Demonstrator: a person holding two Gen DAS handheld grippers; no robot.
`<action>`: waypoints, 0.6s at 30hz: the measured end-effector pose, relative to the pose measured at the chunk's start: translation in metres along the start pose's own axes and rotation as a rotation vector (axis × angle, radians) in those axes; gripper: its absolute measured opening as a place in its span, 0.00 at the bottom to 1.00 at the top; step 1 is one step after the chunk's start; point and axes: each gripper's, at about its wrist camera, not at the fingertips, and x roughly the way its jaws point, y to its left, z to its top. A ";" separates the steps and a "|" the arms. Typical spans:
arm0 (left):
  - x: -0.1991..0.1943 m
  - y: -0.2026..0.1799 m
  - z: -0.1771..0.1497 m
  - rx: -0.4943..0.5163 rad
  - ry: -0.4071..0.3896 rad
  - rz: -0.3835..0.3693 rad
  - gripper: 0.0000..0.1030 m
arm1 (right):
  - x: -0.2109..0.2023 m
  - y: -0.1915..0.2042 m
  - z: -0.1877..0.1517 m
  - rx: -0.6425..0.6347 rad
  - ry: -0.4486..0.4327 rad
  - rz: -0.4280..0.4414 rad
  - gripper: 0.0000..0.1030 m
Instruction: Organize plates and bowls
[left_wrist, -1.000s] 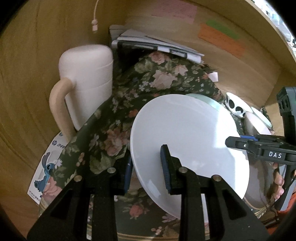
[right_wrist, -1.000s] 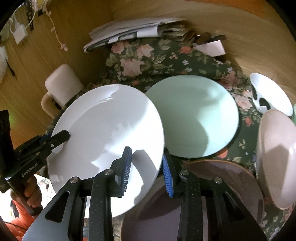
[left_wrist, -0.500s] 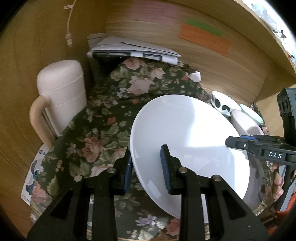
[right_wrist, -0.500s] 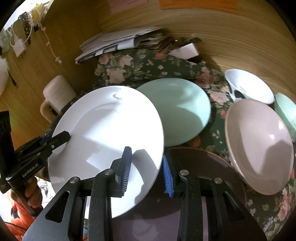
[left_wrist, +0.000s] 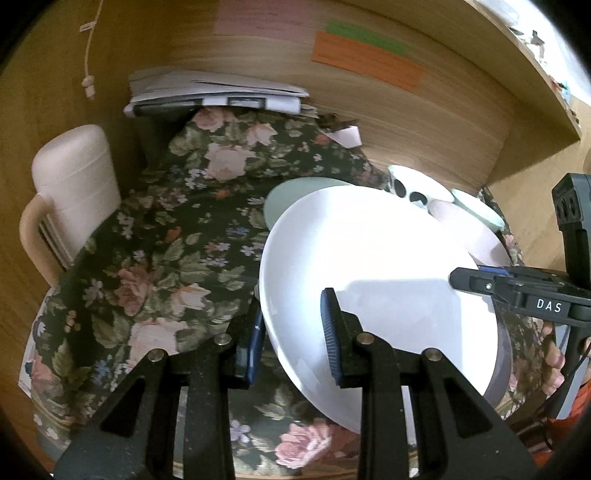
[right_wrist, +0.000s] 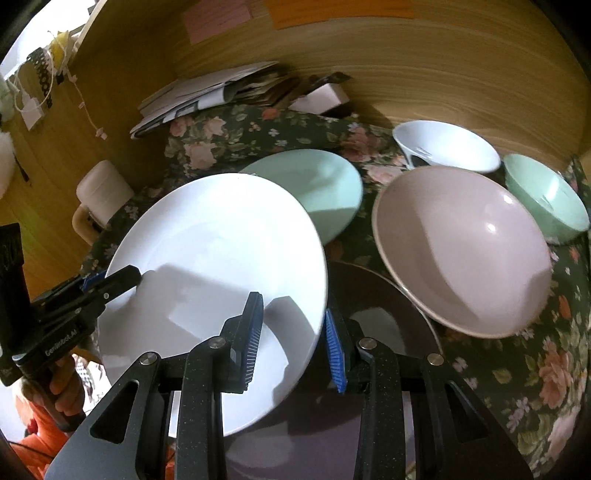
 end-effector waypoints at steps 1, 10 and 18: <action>0.001 -0.003 -0.001 0.006 0.003 -0.005 0.28 | -0.002 -0.003 -0.002 0.007 -0.003 -0.003 0.29; 0.010 -0.025 -0.007 0.026 0.036 -0.036 0.28 | -0.011 -0.022 -0.016 0.041 -0.001 -0.020 0.29; 0.019 -0.040 -0.015 0.030 0.068 -0.052 0.28 | -0.012 -0.037 -0.028 0.066 0.018 -0.020 0.28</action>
